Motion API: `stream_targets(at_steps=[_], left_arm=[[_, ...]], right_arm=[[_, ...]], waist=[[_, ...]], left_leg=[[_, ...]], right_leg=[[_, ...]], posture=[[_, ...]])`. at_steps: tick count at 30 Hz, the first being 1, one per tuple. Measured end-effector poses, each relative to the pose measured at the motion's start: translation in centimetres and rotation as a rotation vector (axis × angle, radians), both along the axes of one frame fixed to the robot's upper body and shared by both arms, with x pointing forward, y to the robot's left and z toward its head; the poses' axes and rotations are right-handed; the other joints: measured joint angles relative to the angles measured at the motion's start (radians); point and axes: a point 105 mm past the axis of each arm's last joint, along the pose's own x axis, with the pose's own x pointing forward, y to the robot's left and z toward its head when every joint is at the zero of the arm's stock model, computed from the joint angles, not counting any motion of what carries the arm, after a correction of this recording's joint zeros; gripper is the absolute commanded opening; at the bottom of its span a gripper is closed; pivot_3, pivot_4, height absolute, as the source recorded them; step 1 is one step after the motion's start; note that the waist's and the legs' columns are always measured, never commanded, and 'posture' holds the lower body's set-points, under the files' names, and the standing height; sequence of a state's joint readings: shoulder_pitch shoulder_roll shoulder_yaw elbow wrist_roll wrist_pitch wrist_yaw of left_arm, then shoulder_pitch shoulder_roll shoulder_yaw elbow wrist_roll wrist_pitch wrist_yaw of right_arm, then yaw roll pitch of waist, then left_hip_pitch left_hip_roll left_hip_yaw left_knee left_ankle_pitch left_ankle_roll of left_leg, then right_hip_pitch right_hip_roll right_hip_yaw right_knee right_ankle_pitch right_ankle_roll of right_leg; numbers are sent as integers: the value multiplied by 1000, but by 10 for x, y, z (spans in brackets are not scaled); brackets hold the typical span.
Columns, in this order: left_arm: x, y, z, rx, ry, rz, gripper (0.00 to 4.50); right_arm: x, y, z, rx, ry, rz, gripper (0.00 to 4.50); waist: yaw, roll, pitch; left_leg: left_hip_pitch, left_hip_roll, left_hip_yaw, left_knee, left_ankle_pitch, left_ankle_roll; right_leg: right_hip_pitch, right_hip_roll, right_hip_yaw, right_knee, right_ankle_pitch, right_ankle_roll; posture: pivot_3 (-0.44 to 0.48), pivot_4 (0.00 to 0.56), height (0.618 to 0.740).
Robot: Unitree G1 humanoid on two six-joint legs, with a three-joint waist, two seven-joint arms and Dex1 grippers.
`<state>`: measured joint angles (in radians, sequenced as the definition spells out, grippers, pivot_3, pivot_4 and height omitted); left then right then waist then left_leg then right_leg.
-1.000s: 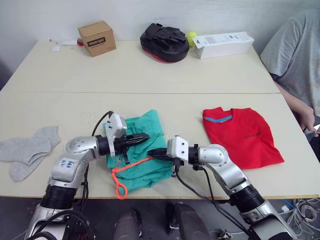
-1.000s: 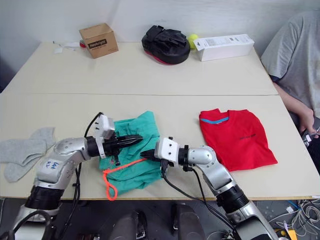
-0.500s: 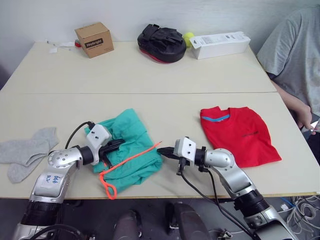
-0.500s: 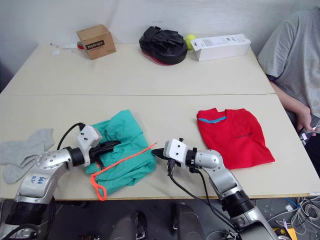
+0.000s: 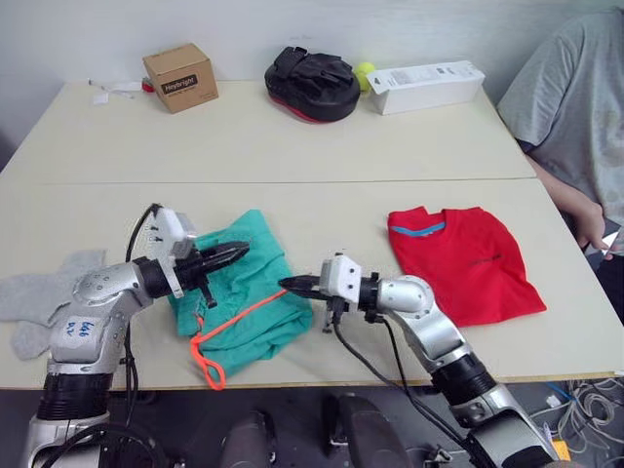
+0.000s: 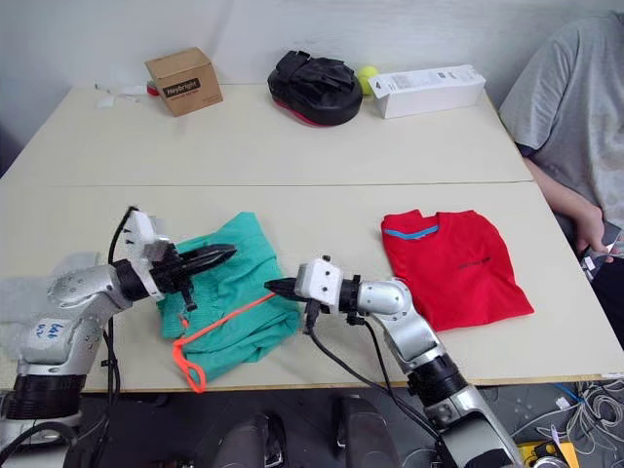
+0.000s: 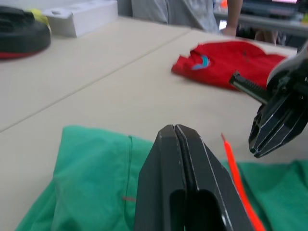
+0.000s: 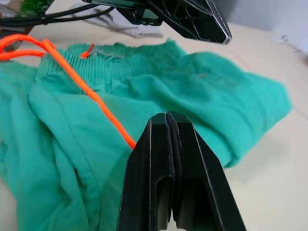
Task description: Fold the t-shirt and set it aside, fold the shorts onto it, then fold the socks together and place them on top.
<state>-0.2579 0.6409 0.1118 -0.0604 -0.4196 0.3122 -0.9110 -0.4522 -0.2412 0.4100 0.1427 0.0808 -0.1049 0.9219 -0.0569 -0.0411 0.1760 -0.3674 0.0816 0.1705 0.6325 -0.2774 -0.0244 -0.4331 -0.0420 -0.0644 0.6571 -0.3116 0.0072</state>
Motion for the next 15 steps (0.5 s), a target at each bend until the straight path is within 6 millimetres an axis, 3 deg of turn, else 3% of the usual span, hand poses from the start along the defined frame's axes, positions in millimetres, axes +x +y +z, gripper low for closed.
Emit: stream_targets(at_steps=[2,4,8,11,15], left_arm=[[2,7,-24,49,50,55,0],[5,16,-37,75,75,119,0],[8,20,-40,62,36,153,0],[4,24,-36,-19,24,154,0],[-7,32,-12,-97,-22,110,0]], right_arm=[[-1,4,-18,-61,33,4,38],[1,1,-24,-78,40,-14,38],[4,-13,-23,-62,57,-39,38],[1,-23,-5,91,159,-22,198],[6,-28,34,193,352,32,1267]], waist=[[0,0,0],[2,0,0],[3,0,0],[-1,0,0],[-4,-1,0]], left_leg=[[-3,0,0,0,0,0],[-4,0,1,0,0,1],[-2,0,1,1,-1,1],[-2,0,1,0,-1,2],[-2,1,0,0,0,3]], right_leg=[[-3,0,0,0,0,0],[-4,-1,1,0,0,0],[-3,-1,0,1,0,0],[-4,-1,0,2,0,0],[-5,0,0,4,1,-2]], posture=[[0,150,740],[0,150,740],[0,150,740],[0,150,740],[0,150,740]])
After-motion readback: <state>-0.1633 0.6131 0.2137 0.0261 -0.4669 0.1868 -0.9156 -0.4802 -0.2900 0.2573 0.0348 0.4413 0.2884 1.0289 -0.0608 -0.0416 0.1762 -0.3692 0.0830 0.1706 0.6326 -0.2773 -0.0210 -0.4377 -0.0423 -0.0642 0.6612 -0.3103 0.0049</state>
